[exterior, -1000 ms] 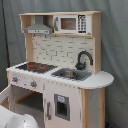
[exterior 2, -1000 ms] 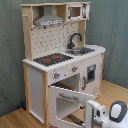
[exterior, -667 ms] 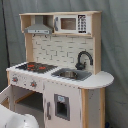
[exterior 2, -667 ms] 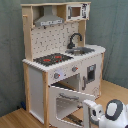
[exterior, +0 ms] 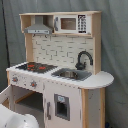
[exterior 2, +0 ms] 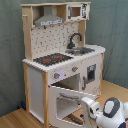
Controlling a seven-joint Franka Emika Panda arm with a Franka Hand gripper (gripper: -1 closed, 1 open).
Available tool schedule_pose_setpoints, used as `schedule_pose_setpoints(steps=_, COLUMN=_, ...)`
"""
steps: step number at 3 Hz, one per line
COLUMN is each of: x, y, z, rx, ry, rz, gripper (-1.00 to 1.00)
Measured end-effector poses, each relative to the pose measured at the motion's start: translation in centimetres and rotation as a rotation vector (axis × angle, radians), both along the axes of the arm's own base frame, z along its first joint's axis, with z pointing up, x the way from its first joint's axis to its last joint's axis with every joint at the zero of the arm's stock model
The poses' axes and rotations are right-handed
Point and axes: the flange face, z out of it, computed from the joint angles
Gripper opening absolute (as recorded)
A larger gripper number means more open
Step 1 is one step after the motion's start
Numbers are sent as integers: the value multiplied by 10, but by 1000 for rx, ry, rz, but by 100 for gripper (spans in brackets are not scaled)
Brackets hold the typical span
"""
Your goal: Play with the kitchen
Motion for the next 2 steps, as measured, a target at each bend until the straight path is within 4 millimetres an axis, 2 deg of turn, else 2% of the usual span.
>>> schedule_pose_setpoints(steps=2, x=71, y=-76, z=10, rx=-95, ry=-61, rz=-183, gripper=100)
